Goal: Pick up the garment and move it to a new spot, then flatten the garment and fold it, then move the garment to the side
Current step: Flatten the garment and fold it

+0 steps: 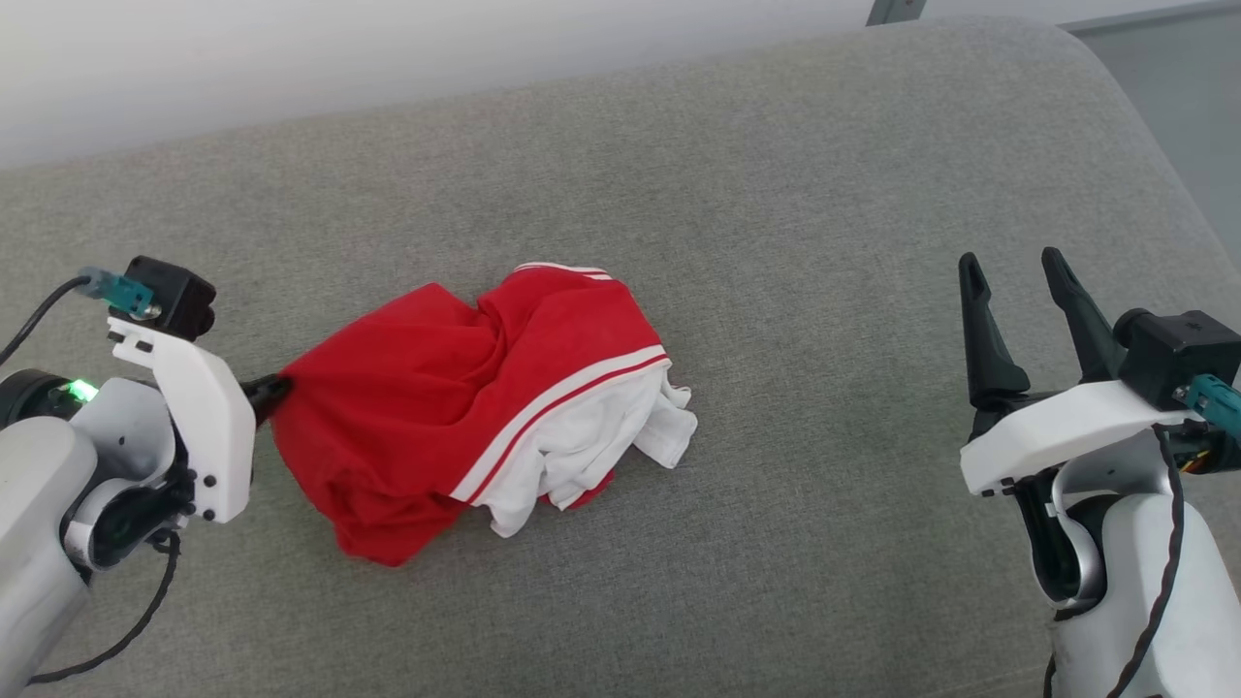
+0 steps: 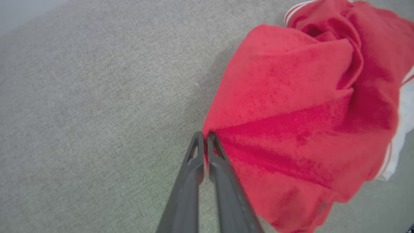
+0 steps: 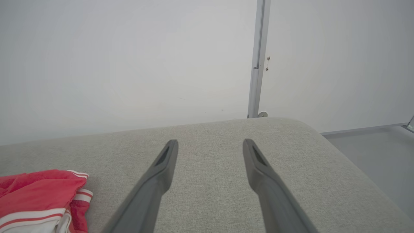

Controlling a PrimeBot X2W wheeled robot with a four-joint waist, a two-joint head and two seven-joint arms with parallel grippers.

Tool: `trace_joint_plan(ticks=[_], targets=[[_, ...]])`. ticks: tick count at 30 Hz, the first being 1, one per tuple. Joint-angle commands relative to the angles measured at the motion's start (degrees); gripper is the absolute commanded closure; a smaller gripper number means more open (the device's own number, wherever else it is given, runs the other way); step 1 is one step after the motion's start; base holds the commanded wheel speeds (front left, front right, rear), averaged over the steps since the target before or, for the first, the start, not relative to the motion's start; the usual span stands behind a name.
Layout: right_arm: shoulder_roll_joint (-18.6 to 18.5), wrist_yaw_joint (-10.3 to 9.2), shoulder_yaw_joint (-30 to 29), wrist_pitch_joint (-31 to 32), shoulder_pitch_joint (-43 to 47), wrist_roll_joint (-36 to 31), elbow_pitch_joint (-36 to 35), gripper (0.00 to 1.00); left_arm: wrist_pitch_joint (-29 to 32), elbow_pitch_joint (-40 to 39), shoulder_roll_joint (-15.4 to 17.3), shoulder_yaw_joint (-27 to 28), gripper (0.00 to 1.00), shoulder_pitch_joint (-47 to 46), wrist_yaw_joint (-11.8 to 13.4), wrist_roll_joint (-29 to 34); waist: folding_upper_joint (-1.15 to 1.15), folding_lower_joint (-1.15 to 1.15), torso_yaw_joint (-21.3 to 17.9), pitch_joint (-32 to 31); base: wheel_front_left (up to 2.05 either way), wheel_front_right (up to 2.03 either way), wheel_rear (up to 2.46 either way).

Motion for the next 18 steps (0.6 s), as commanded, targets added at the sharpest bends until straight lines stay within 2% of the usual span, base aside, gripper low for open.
trace_joint_plan(ticks=[1,9,18], targets=[[0.03,-0.02,0.17,0.14,0.52,0.13,-0.14,0.00,0.55,-0.87,-0.02,0.19,0.00,-0.78,0.21,-0.68,0.00,0.00,0.15,-0.05,0.00,0.00,0.00],[0.02,-0.02,0.76,0.41,-0.60,0.45,-0.37,0.00,4.96,-7.48,-1.63,0.23,0.00,-4.11,1.76,-1.45,0.00,0.00,-0.28,0.34,0.00,0.00,0.00],[0.03,-0.02,1.19,-0.28,-1.55,1.54,-0.10,0.00,11.81,-14.90,-4.25,-3.19,0.00,-4.55,2.82,-1.91,0.00,0.00,-2.53,2.32,0.00,0.00,0.00]])
